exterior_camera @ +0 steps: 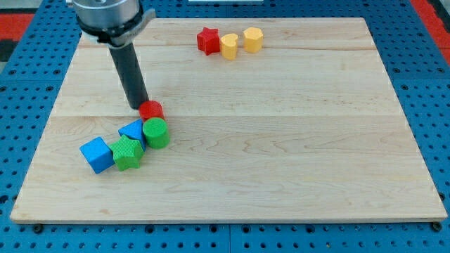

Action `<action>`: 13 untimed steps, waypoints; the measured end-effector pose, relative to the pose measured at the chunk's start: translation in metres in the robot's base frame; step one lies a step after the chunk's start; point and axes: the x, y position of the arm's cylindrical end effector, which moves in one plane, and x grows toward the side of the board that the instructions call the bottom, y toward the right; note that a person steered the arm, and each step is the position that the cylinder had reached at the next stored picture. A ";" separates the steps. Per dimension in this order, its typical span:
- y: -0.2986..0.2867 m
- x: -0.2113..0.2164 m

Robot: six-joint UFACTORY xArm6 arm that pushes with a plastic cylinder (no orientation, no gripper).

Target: Move the blue triangle to the bottom center of the board

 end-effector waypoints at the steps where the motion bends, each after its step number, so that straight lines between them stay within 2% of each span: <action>1: 0.009 0.054; 2: 0.027 0.101; 3: 0.036 0.096; 4: 0.024 0.074; 5: 0.016 0.070; 6: -0.025 0.061; 7: -0.093 0.041; 8: -0.121 0.057; 9: -0.105 0.104; 11: -0.010 0.140; 13: 0.054 0.151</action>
